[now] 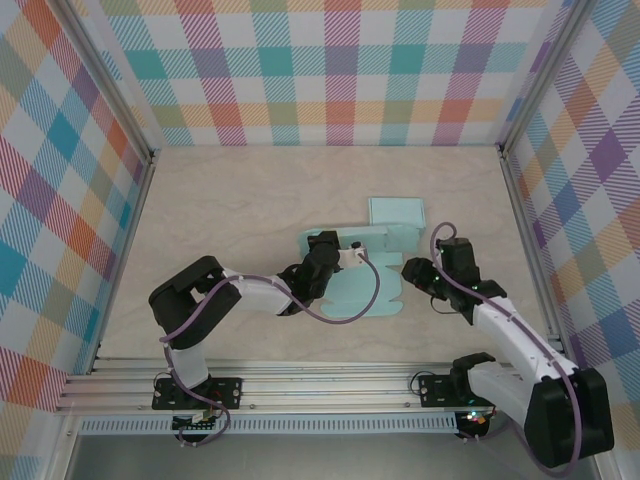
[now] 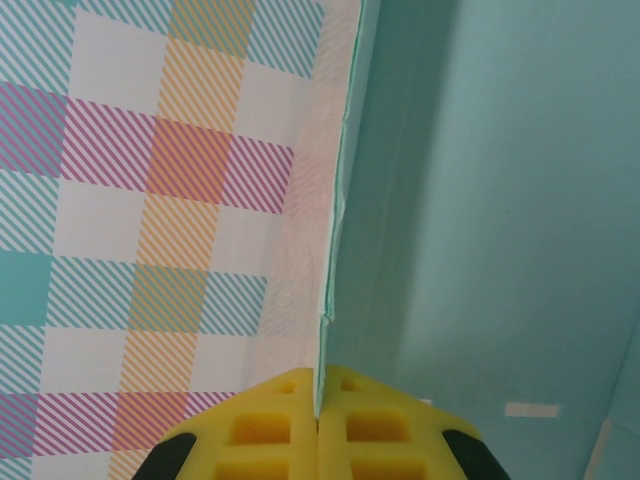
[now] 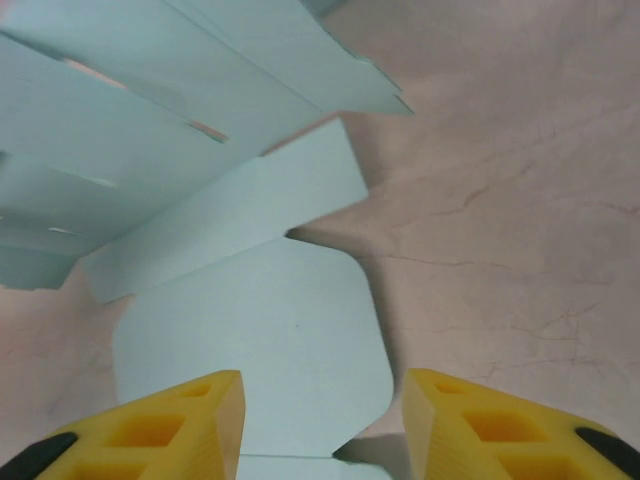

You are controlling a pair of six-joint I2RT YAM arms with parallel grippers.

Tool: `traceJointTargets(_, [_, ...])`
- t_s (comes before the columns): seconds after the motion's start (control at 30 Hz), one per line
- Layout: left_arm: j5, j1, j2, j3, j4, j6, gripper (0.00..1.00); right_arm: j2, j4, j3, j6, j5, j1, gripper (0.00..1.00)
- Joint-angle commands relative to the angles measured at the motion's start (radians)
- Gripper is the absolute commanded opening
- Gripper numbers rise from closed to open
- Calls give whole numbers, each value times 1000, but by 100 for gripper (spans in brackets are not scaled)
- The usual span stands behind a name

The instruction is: Fold the paper box

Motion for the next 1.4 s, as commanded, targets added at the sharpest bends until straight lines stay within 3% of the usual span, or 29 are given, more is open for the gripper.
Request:
traceJointTargets(0.0, [-1, -9, -25, -10, 27, -15, 0, 48, 151, -7, -39, 9, -5, 50])
traceJointTargets(0.87, [-7, -9, -21, 7, 31, -33, 0, 547, 343, 186, -88, -22, -5, 52])
traceJointTargets(1.17, [-50, -9, 4, 27, 33, -40, 0, 569, 392, 185, -58, -98, -5, 51])
traceJointTargets(1.37, [-78, -8, 22, 41, 36, -41, 0, 502, 403, 148, -32, -115, -5, 42])
